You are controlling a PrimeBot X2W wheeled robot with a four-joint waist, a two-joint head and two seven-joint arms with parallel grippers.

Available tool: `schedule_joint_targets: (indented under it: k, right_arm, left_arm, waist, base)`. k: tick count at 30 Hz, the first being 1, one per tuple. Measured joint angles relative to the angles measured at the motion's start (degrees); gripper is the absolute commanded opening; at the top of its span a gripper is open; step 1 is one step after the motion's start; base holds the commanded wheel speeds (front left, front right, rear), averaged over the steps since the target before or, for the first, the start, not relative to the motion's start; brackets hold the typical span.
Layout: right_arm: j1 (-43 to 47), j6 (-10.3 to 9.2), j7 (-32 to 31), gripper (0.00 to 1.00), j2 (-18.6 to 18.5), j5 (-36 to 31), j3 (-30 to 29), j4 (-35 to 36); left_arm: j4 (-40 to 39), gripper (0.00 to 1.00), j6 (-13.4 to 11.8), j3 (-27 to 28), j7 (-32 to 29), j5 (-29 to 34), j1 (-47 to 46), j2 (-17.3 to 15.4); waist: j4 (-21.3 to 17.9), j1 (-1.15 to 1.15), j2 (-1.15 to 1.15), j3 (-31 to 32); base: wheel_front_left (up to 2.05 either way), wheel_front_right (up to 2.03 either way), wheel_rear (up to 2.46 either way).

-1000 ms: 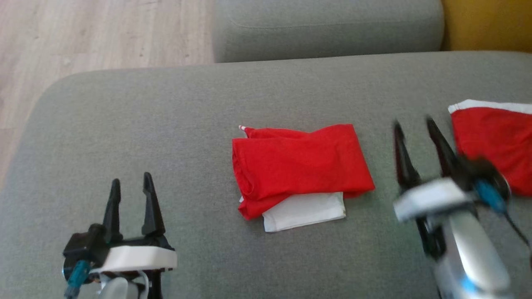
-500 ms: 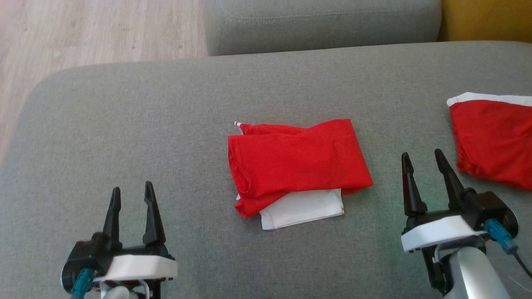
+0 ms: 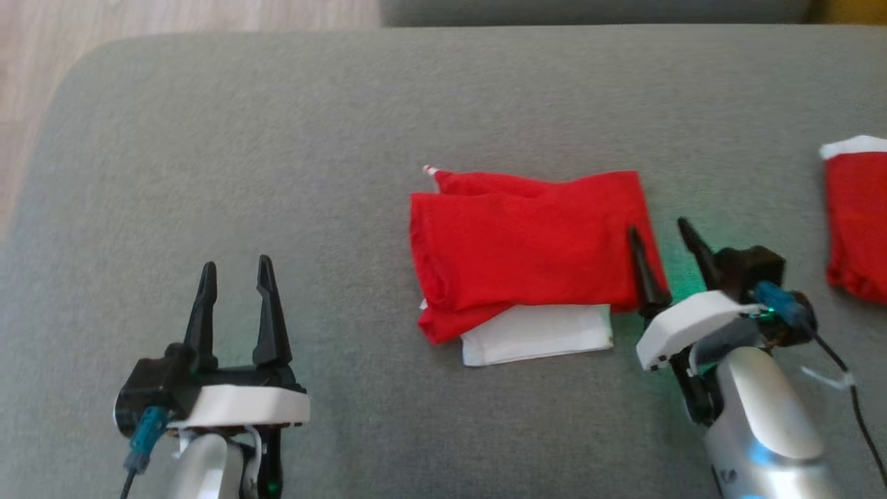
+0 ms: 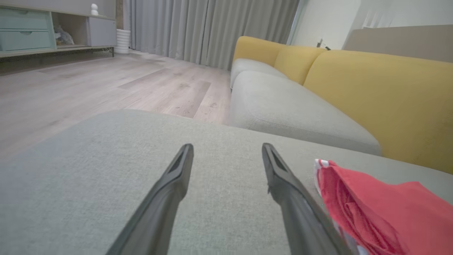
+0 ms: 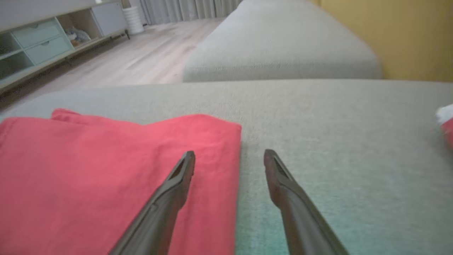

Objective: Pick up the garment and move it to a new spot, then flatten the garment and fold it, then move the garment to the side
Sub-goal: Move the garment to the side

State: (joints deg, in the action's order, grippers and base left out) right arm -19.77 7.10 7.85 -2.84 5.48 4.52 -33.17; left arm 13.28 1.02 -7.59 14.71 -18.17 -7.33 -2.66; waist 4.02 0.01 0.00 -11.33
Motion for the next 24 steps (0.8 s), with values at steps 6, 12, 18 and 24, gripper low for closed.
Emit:
schedule_joint_targets:
  k: [6, 12, 18, 24]
  right_arm:
    - [-2.9, 0.00, -4.2, 1.00, -0.2, 1.7, 1.2, -8.0]
    - [-5.7, 0.00, -5.2, 0.00, -0.8, 2.5, 3.4, -11.3]
    - [-5.7, 0.00, -3.0, 0.00, -0.6, 1.1, 5.5, -13.5]
    - [-5.3, 0.00, -0.5, 0.00, -0.5, -5.8, 5.6, -14.1]
  left_arm:
    - [0.8, 1.00, 0.0, -0.5, 0.0, 0.0, -0.5, 0.0]
    - [1.0, 1.00, 0.0, -0.7, 0.0, 0.0, -0.8, 0.0]
    - [1.3, 1.00, 0.0, -1.7, 0.0, 0.0, -0.7, 0.0]
    - [1.4, 1.00, 0.0, -3.2, 0.0, 0.0, -0.4, 0.0]
  waist:
    - [2.5, -0.01, 0.00, -1.5]
    - [3.0, -0.01, 0.00, -1.1]
    - [1.9, -0.01, 0.00, 0.8]
    - [-0.5, -0.01, 0.00, 3.2]
  base:
    - [0.00, 0.00, 0.00]
    - [0.00, 0.00, 0.00]
    - [0.00, 0.00, 0.00]
    - [0.00, 0.00, 0.00]
